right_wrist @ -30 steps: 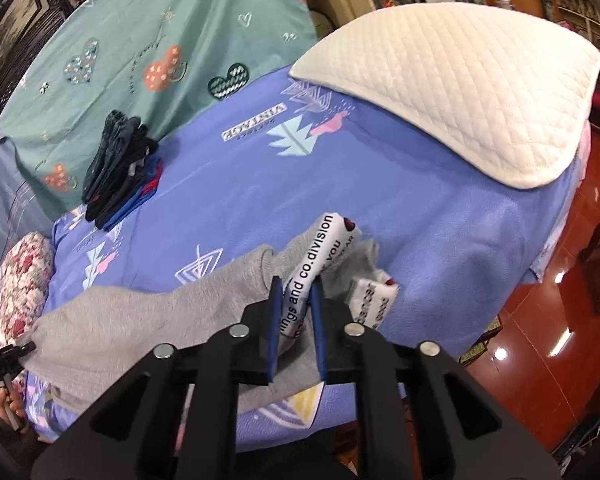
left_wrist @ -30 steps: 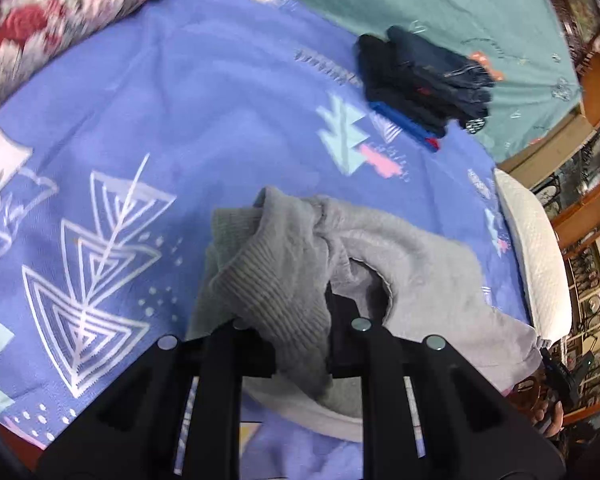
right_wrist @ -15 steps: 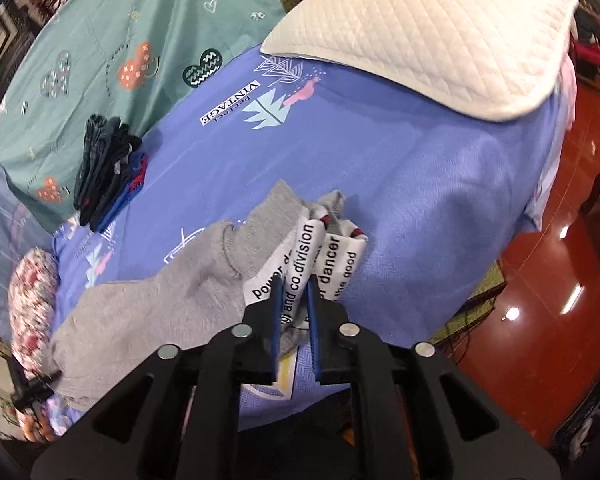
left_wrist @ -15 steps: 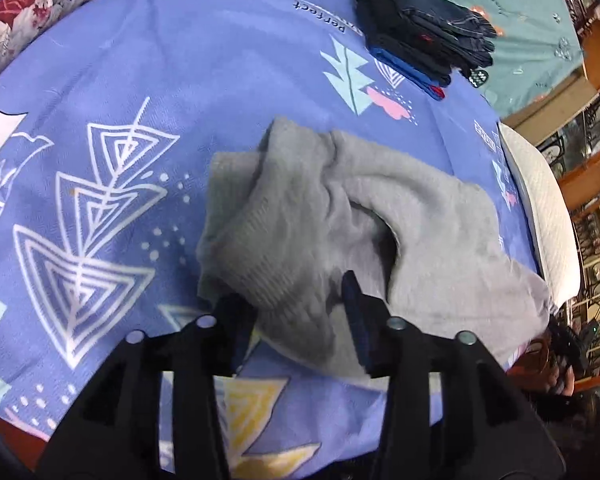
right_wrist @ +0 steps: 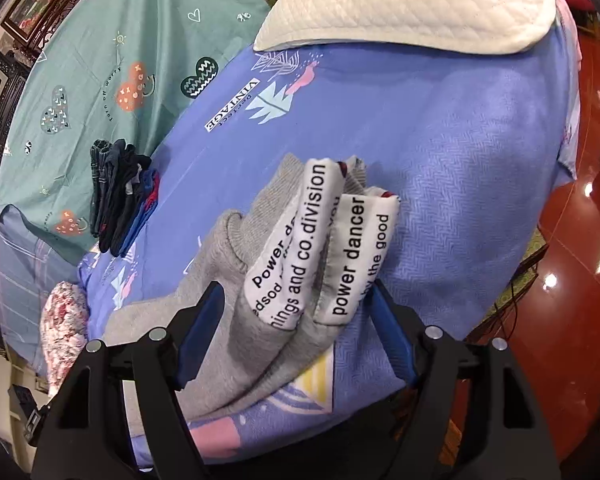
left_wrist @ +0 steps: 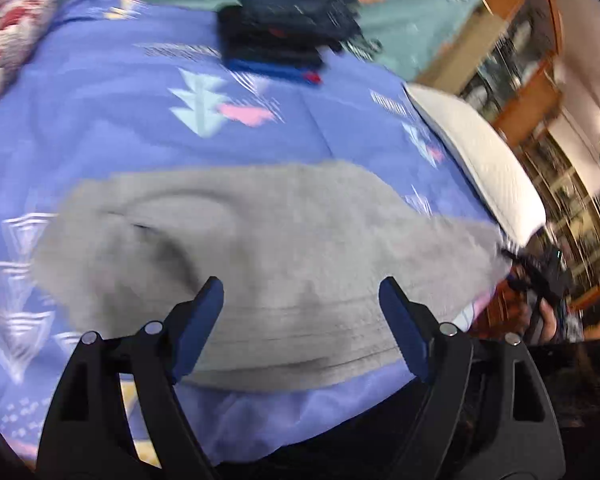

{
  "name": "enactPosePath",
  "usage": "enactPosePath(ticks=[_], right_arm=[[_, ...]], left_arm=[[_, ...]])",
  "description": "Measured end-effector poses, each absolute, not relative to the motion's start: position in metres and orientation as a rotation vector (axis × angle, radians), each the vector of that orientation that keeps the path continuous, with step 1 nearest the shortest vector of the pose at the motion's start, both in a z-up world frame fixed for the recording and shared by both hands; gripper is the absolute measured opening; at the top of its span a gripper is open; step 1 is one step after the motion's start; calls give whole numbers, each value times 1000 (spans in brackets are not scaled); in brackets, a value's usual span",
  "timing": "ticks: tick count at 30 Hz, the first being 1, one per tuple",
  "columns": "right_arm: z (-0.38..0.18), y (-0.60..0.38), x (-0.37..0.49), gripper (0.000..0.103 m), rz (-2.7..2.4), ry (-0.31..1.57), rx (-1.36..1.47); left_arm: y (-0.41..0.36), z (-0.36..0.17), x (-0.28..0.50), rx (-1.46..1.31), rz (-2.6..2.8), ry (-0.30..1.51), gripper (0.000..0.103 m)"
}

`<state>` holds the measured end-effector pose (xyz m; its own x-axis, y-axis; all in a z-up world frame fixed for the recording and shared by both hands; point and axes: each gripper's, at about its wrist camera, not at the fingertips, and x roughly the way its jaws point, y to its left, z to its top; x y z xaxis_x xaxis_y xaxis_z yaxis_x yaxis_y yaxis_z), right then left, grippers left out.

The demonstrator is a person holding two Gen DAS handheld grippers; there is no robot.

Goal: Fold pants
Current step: 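Grasp the white drawstring tags with the right gripper and lift them, then lay the drawstring tags onto the folded pants with the right gripper and release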

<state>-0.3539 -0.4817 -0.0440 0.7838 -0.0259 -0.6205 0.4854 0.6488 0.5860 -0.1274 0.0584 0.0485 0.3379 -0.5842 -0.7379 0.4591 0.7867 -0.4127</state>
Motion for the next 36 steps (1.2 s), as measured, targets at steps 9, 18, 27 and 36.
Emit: enactPosePath(ticks=[9,18,27,36], right_arm=[[13,-454,-361,26,-279,496,640],[114,-260,-262,4,181,487,151],[9,-161,-215,7,363,874,-154],[49,-217,-244,62,52,765,-368]], left_arm=[[23,5,-141,-32,-837,1082,85],[26,3,-150,-25,-832,1073,85],[33,2,-153,-67,-840,1048,85],[24,1,-147,-57,-871,1047,95]])
